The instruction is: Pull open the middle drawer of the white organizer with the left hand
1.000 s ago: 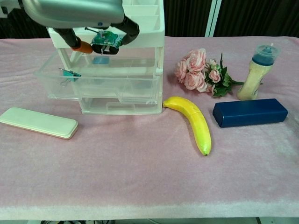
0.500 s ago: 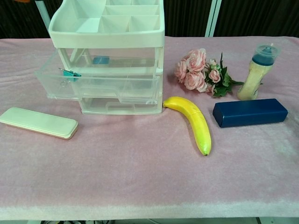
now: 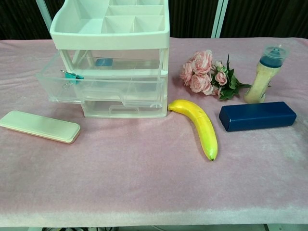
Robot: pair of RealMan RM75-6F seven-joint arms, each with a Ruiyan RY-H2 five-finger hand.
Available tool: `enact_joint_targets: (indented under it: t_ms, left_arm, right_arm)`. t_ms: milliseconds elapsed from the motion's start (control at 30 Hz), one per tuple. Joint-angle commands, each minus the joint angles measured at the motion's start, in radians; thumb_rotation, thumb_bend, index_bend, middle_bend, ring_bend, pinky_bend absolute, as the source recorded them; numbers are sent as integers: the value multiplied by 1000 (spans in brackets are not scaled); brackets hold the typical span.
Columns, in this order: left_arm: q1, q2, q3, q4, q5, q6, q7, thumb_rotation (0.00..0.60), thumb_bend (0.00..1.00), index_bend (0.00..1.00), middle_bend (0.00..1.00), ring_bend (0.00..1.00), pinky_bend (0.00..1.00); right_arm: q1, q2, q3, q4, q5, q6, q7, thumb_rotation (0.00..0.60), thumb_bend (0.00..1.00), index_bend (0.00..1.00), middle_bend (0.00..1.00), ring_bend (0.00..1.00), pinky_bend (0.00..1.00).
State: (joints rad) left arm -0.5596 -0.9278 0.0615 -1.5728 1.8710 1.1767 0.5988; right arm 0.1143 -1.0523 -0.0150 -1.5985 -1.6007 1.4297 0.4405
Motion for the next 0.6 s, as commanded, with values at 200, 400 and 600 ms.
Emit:
enact_joint_targets:
  t_ms: [200,400,600]
  left_arm:
    - [4,-204,15,149,-52,-140,47,600,353,566,1000,1000,988]
    - [-5,-292,-2,209,-105,-196,83,600,339,547,1000,1000,988]
    - [-14,-346,-9,238,-118,-204,105,600,316,528,1000,1000,988]
  right_arm:
    - [0,0,1,3,1,0,7,600,133,0,0,12,146]
    - [1,1,1,4,0,-1,9,600,133,0,0,12,146]
    - [1,0,1,5,0,-1,9,600,133,0,0,12,146]
